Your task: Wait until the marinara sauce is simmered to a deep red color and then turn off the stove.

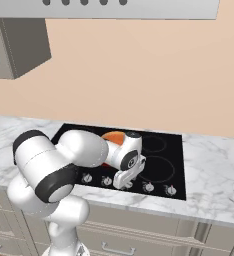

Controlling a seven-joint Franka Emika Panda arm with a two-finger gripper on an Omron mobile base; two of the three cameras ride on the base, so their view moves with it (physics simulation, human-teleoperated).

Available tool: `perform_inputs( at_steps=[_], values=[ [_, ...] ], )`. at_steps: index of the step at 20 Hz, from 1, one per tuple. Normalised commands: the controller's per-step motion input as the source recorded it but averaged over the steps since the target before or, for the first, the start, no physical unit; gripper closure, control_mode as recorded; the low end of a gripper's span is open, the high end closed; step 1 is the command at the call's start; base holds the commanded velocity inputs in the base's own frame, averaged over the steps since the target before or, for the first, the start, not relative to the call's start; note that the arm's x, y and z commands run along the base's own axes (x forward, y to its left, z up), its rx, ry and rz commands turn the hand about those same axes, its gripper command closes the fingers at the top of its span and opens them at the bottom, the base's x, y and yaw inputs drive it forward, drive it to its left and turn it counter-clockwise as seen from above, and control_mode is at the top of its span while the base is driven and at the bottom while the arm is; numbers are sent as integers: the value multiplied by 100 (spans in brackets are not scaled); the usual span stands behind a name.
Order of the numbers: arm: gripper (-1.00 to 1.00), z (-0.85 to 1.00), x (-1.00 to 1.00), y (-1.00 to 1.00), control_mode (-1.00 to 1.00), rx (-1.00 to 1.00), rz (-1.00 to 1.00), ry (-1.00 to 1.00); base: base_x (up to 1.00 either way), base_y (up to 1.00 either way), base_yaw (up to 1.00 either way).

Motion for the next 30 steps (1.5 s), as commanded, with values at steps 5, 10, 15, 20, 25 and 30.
perform_inputs(
  at_steps=[5, 10, 15, 20, 25, 30],
  values=[
    [-100, -8, 0, 0, -100, 0, 0, 0, 0, 0, 0],
    [-100, 0, 0, 0, -100, 0, 0, 0, 0, 0, 0],
    [-100, 0, 0, 0, -100, 0, 0, 0, 0, 0, 0],
    [-100, 0, 0, 0, -100, 0, 0, 0, 0, 0, 0],
    [-100, 0, 0, 0, -100, 0, 0, 0, 0, 0, 0],
    [-100, 0, 0, 0, -100, 0, 0, 0, 0, 0, 0]
  ],
)
